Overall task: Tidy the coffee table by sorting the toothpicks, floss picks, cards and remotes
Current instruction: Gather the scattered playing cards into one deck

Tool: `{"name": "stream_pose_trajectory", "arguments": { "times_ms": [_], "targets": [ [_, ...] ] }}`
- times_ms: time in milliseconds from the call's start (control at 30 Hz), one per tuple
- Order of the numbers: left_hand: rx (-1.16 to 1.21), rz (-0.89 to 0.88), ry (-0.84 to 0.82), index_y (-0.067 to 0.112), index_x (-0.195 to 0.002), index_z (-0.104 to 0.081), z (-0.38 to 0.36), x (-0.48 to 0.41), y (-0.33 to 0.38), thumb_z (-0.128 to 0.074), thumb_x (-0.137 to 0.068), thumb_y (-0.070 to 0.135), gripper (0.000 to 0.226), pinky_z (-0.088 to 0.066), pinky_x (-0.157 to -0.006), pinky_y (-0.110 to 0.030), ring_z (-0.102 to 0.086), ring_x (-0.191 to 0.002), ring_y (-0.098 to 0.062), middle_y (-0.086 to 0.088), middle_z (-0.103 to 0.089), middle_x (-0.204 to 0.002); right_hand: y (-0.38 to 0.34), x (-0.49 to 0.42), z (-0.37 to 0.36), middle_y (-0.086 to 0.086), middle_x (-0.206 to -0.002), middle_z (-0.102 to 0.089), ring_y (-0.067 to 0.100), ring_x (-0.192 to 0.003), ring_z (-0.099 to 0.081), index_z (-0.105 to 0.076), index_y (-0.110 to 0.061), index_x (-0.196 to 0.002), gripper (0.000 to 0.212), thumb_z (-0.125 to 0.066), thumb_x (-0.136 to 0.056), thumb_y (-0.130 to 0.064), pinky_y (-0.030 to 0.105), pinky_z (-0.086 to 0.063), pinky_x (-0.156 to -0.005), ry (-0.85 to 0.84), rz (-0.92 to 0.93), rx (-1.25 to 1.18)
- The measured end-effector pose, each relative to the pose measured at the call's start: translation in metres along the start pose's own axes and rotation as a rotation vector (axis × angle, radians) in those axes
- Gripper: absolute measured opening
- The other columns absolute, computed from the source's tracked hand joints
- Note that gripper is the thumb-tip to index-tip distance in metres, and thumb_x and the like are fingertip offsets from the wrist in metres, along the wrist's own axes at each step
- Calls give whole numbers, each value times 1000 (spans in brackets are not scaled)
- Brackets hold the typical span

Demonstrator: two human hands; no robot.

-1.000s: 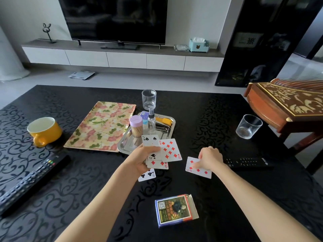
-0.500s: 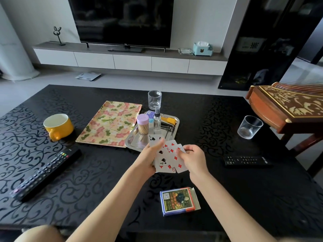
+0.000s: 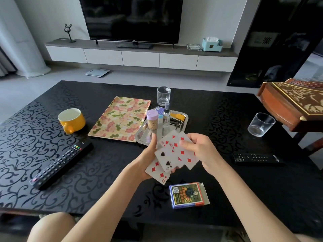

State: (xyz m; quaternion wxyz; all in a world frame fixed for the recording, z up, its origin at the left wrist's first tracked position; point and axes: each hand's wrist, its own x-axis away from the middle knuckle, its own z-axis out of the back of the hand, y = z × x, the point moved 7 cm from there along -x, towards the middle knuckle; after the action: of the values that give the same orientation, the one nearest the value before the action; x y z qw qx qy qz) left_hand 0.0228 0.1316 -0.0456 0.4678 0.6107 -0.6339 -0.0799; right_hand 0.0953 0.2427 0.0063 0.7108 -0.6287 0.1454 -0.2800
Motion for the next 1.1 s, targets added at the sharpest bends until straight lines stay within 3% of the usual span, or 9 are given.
{"name": "stream_pose_trajectory", "arguments": {
  "times_ms": [167,333,467,567,700,867,933,1033,1100],
  "targets": [
    [25,9,-77,14,-122,-58,-4,1,-10,-31,-69,78,88,-44,-93,-48,-63,-99,-35,-22,-63,-117,2,2,-16,3,-94,-73,17,-85,-71,-69,-13,-103,17,-65,-87,-18,33,-58,-75,-176,-35,184],
    [74,-52,-153,10,-113,-62,-19,2,-11,-39,-71,73,80,-53,-74,-39,-66,-81,-31,-20,-66,-101,-7,6,-10,-9,-87,-64,15,-84,-66,-66,-21,-93,10,-64,-87,-29,41,-58,-76,157,108,343],
    [-59,-111,10,11,-104,-63,-8,1,-15,-58,-79,50,47,-50,-71,-35,-64,-74,-25,-13,-68,-87,-4,8,-14,-5,-100,-58,9,-91,-58,-69,-17,-106,23,-59,-91,-30,31,-55,-76,254,150,402],
    [0,-134,93,17,-102,-63,-11,-1,-20,-56,-89,39,27,-51,-67,-32,-66,-68,-19,-5,-70,-77,9,7,-18,0,-113,-56,5,-88,-57,-65,-17,-109,23,-50,-96,-28,21,-52,-70,352,87,310],
    [183,-135,133,17,-111,-61,-15,-7,-31,-49,-95,32,25,-51,-64,-31,-68,-78,-18,-5,-72,-85,20,17,-37,3,-132,-50,16,-121,-47,-55,-10,-128,33,-42,-98,-14,35,-46,-99,457,80,407],
    [339,-200,280,4,-114,-54,29,0,-25,-45,-97,18,24,-54,-72,-44,-70,-75,-28,-17,-72,-86,34,7,-42,6,-123,-62,20,-111,-59,-62,-6,-121,32,-44,-96,-16,36,-50,-94,169,40,379],
    [347,-232,334,-2,-123,-49,54,6,-17,-44,-97,11,29,-54,-81,-44,-69,-87,-30,-22,-70,-99,44,-3,-50,8,-130,-58,26,-115,-57,-54,-6,-130,39,-46,-96,-23,34,-46,-94,72,45,620],
    [360,-238,409,-3,-126,-48,86,15,-8,-44,-94,1,33,-51,-86,-44,-65,-101,-33,-23,-66,-112,67,-10,-86,10,-150,-35,24,-139,-31,-34,-5,-143,60,-46,-96,-39,33,-27,-112,-128,73,1020],
    [350,-270,445,-4,-121,-51,98,23,2,-44,-92,-5,30,-53,-81,-40,-66,-97,-29,-21,-67,-108,77,-9,-115,15,-154,-22,26,-144,-16,-26,0,-145,69,-42,-95,-46,37,-14,-118,-210,155,1224]
  ]
}}
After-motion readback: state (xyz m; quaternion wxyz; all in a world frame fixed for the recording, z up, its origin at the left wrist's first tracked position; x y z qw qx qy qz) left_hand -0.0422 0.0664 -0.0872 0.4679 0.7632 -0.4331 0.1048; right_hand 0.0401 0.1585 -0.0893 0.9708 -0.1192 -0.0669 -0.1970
